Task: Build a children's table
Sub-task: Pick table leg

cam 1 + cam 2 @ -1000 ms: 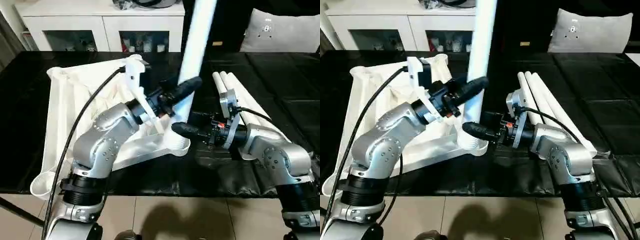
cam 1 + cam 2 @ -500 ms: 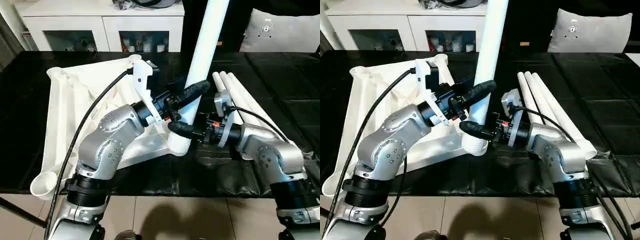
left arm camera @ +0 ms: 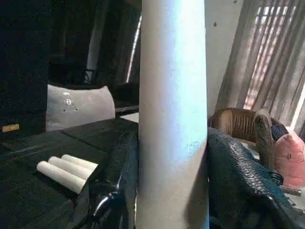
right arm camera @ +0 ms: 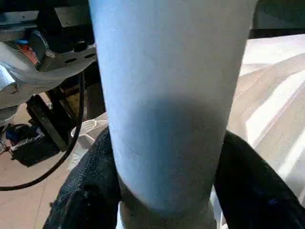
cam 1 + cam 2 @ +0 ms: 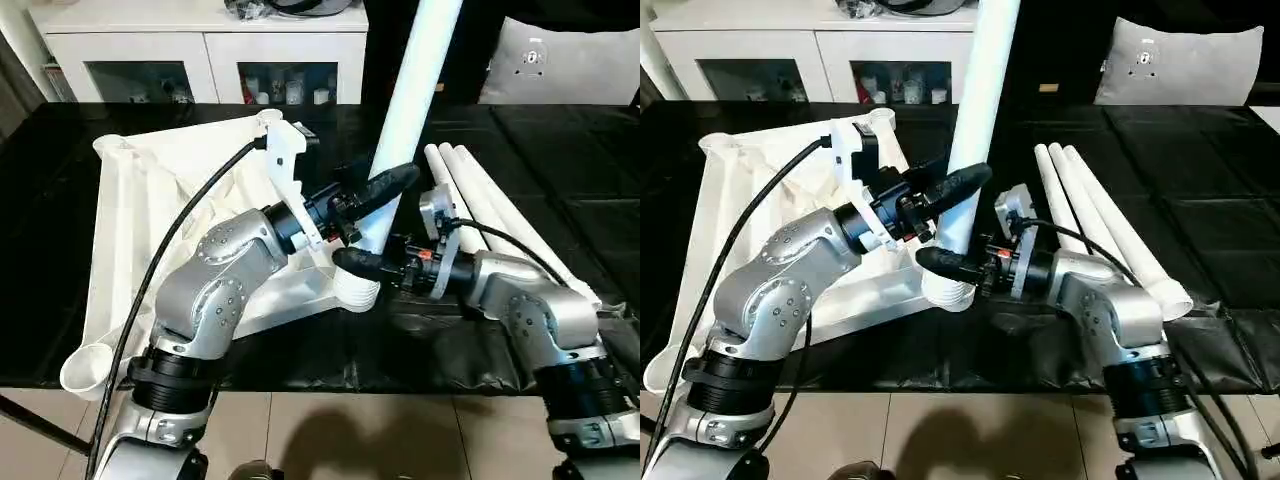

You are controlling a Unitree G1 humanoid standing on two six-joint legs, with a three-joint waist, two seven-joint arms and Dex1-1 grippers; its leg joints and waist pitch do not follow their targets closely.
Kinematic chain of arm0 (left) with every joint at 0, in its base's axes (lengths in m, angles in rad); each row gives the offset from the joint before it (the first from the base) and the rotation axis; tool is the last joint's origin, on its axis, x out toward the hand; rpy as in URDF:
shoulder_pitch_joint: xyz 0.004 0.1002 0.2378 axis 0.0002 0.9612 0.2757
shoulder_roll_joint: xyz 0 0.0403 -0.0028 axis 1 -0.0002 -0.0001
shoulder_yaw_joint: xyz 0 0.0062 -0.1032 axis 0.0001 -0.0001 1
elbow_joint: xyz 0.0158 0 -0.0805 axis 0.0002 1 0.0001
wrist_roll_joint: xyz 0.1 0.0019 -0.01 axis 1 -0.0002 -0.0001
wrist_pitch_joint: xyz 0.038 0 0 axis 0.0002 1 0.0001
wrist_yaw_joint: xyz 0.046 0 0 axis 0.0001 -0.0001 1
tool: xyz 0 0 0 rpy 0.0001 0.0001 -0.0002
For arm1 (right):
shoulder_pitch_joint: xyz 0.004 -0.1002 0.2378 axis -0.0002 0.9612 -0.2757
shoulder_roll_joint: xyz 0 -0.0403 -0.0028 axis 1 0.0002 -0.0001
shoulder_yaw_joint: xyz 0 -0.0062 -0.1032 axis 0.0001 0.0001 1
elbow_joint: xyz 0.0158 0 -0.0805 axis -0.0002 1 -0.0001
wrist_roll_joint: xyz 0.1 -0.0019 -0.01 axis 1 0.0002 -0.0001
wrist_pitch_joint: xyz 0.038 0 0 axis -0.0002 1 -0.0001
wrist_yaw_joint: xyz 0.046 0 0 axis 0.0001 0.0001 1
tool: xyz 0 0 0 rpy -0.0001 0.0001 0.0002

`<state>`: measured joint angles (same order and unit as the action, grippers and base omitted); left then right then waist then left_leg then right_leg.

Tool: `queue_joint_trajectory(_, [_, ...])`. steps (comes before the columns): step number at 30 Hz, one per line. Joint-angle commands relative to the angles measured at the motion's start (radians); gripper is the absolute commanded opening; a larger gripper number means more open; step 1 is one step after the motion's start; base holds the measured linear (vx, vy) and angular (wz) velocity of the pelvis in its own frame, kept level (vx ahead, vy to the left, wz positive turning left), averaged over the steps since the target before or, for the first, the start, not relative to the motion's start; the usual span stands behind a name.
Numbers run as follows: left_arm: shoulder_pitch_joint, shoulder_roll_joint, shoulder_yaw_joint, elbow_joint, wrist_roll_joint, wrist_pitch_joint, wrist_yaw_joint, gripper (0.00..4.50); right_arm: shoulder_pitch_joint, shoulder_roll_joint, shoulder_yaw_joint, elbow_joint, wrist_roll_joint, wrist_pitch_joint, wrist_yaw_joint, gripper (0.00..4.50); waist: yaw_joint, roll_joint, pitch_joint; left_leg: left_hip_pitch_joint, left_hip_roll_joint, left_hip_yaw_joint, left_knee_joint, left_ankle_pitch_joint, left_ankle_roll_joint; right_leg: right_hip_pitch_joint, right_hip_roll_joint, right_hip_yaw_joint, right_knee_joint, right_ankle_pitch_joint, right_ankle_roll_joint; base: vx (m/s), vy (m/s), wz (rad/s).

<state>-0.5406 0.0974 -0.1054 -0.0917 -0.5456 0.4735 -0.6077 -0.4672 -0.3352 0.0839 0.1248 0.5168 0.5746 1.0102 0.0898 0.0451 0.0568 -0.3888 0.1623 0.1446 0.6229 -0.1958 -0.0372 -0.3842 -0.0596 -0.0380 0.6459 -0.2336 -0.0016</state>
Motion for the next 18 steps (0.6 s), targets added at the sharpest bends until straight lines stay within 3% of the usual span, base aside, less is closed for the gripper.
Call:
queue_joint_trajectory(1, [0.000, 0.003, -0.015, -0.019, 0.005, -0.004, -0.020, 1.84, -0.010, -0.001, -0.010, 0.007, 0.005, -0.016, -0.004, 2.27, 0.002, -0.016, -0.074, 0.009, 0.053, -0.007, -0.061, -0.017, 0.074, 0.057, -0.075, 0.040, -0.066, 0.070, -0.270, 0.000, 0.000, 0.00])
queue_joint_trajectory(4, [-0.001, 0.003, -0.017, -0.017, 0.006, -0.003, -0.022, 1.84, -0.006, -0.002, -0.009, 0.006, 0.001, -0.018, -0.004, 2.03, 0.002, -0.016, -0.075, 0.009, 0.053, -0.007, -0.061, -0.017, 0.071, 0.057, -0.075, 0.040, -0.066, 0.072, -0.271, 0.000, 0.000, 0.00])
queue_joint_trajectory(11, [0.003, 0.010, -0.030, -0.040, -0.024, 0.040, -0.045, 1.84, -0.001, 0.003, -0.011, 0.015, -0.014, -0.024, -0.017, 1.93, 0.002, -0.017, -0.075, 0.009, 0.052, -0.007, -0.061, -0.013, 0.071, 0.058, -0.075, 0.040, -0.064, 0.084, -0.273, 0.000, 0.000, 0.00])
queue_joint_trajectory(12, [0.003, 0.011, -0.031, -0.042, -0.025, 0.042, -0.047, 2.54, -0.001, 0.003, -0.011, 0.015, -0.014, -0.024, -0.018, 1.93, 0.002, -0.017, -0.075, 0.009, 0.053, -0.007, -0.061, -0.014, 0.072, 0.057, -0.075, 0.040, -0.064, 0.080, -0.274, 0.000, 0.000, 0.00])
queue_joint_trajectory(14, [0.012, 0.011, -0.037, -0.065, -0.048, 0.064, -0.060, 2.54, -0.007, 0.017, -0.020, 0.024, -0.015, -0.019, -0.047, 1.93, 0.001, -0.017, -0.074, 0.009, 0.053, -0.007, -0.062, -0.014, 0.071, 0.056, -0.075, 0.040, -0.064, 0.075, -0.276, 0.000, 0.000, 0.00])
queue_joint_trajectory(17, [0.026, 0.014, -0.064, -0.107, -0.074, 0.079, -0.096, 2.96, -0.009, 0.042, -0.033, 0.030, -0.017, -0.021, -0.092, 1.93, 0.001, -0.016, -0.074, 0.009, 0.054, -0.007, -0.062, -0.020, 0.069, 0.056, -0.076, 0.040, -0.065, 0.068, -0.279, 0.000, 0.000, 0.00])
queue_joint_trajectory(18, [0.030, 0.009, -0.072, -0.122, -0.088, 0.087, -0.102, 3.00, -0.007, 0.051, -0.034, 0.033, -0.019, -0.023, -0.104, 1.93, 0.002, -0.020, -0.073, 0.010, 0.054, -0.007, -0.064, -0.019, 0.068, 0.055, -0.077, 0.041, -0.065, 0.062, -0.277, 0.000, 0.000, 0.00])
